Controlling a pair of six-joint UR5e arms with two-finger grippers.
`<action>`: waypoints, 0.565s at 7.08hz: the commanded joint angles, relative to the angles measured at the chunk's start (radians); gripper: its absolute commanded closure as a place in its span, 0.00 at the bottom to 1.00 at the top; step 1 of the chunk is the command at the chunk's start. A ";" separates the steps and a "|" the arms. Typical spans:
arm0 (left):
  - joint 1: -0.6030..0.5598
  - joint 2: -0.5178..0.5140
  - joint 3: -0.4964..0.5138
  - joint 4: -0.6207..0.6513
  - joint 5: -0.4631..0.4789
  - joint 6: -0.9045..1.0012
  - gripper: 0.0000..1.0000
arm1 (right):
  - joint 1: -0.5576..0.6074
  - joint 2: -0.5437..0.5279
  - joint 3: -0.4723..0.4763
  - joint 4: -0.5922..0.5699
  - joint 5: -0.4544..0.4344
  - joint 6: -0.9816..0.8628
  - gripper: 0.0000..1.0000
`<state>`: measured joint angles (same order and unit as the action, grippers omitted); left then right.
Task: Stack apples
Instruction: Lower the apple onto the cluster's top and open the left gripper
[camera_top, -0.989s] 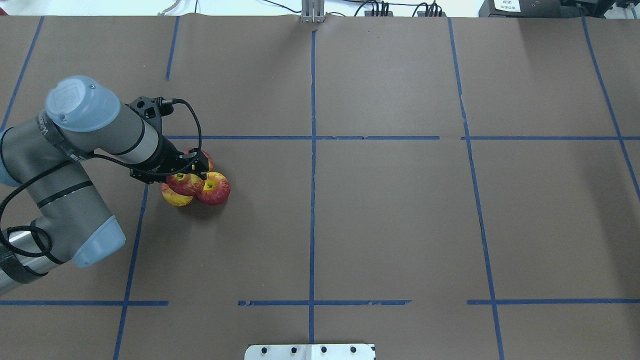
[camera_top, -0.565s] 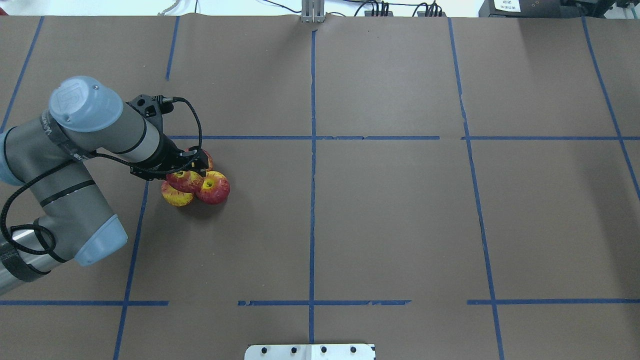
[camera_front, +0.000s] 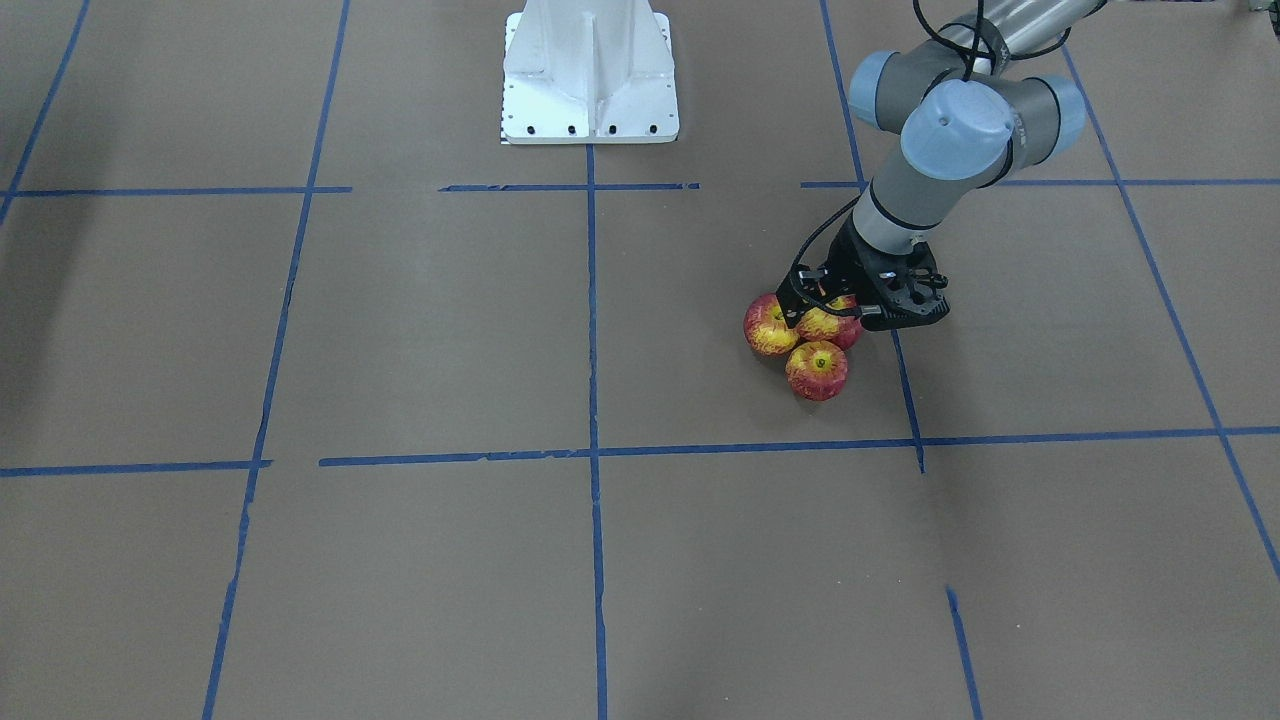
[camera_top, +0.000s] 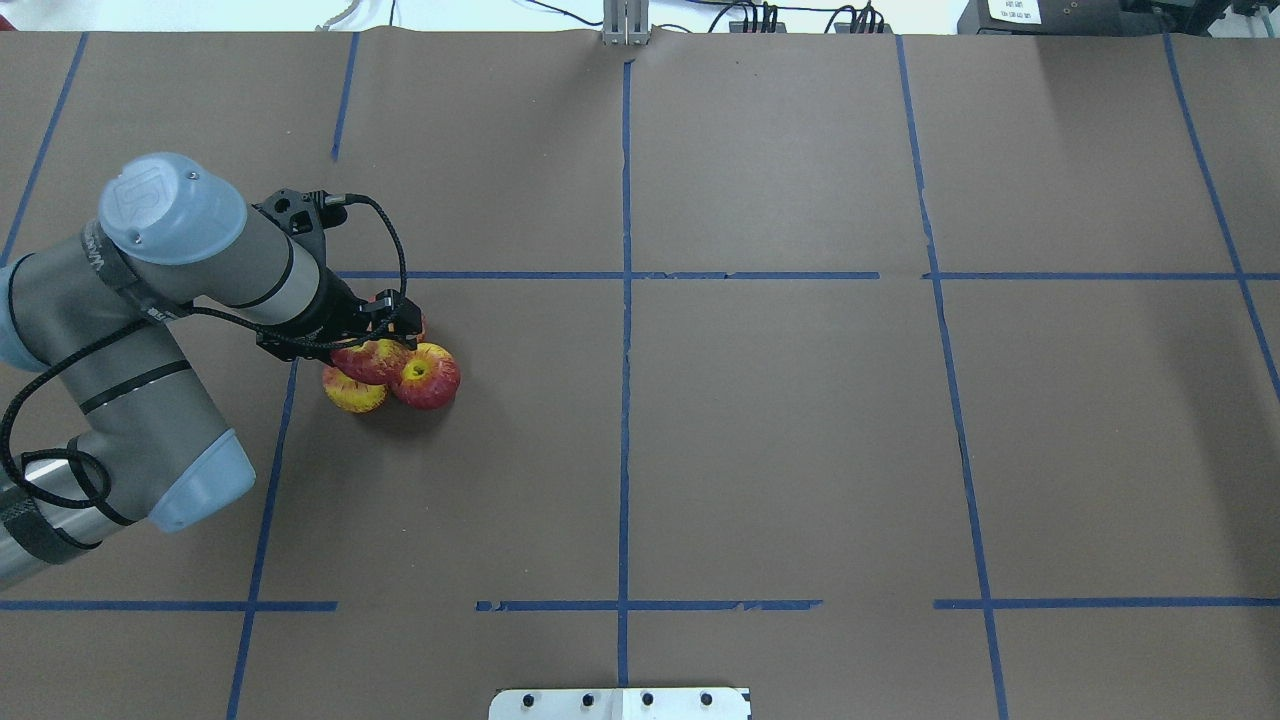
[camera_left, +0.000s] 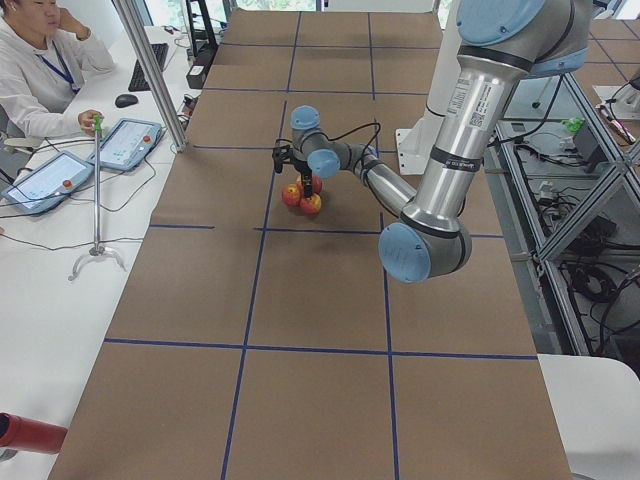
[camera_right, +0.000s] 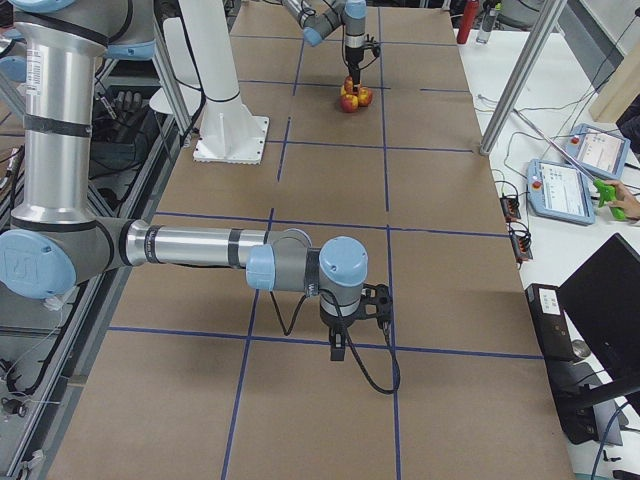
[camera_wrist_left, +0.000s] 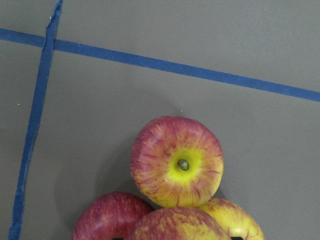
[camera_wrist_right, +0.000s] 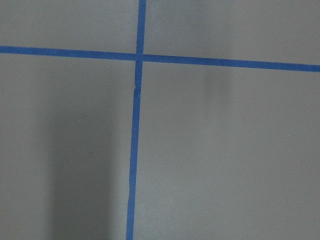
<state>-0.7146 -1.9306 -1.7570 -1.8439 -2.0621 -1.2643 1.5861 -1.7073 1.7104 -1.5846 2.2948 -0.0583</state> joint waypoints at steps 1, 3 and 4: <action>-0.002 0.005 -0.015 0.000 -0.001 -0.001 0.00 | 0.000 0.000 0.000 0.000 0.000 0.000 0.00; -0.028 0.059 -0.140 0.046 -0.004 0.006 0.00 | 0.000 0.000 0.000 0.000 0.000 0.000 0.00; -0.075 0.085 -0.200 0.064 -0.004 0.009 0.00 | 0.000 0.000 0.000 0.000 0.000 0.000 0.00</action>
<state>-0.7491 -1.8810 -1.8794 -1.8073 -2.0652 -1.2586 1.5861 -1.7073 1.7104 -1.5846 2.2948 -0.0583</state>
